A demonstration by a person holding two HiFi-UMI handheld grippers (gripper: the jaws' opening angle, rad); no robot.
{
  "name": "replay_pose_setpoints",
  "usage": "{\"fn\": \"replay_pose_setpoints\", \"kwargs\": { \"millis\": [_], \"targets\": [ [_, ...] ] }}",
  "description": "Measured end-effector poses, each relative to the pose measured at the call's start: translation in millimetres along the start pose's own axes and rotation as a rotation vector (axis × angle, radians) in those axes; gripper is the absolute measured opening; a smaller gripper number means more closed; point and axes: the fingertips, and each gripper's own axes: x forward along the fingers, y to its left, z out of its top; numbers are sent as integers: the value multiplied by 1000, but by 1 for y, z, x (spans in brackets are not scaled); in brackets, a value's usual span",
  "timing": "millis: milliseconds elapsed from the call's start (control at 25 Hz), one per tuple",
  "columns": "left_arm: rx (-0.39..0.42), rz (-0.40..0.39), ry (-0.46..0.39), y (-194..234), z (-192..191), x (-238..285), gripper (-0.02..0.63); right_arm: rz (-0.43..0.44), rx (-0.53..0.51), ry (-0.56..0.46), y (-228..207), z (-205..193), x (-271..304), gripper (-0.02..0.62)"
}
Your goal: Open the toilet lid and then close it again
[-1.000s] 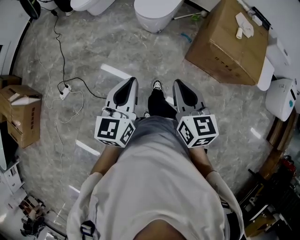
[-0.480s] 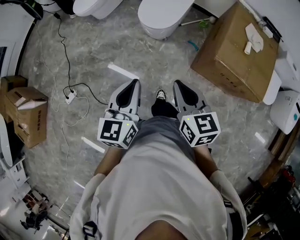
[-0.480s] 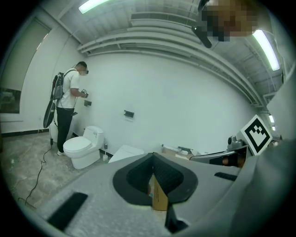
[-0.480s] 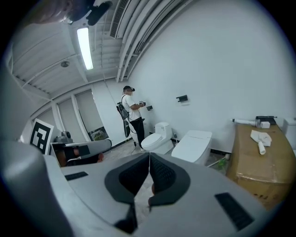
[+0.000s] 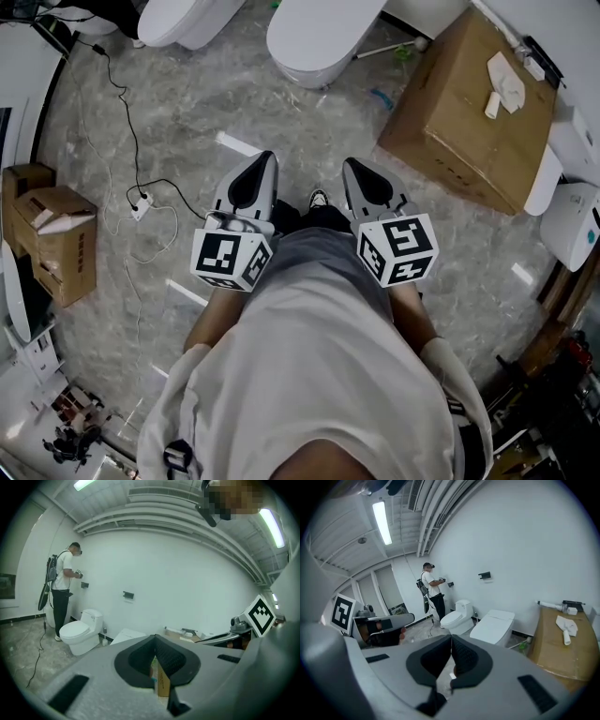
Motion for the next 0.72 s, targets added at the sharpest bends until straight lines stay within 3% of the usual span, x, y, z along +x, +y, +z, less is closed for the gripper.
{"fn": "replay_pose_setpoints", "kwargs": {
  "millis": [400, 720],
  "targets": [
    [-24, -61, 4, 27, 12, 47, 8, -68, 21, -10, -23, 24, 32, 10],
    [5, -140, 15, 92, 46, 111, 7, -144, 47, -24, -37, 65, 103, 11]
  ]
}}
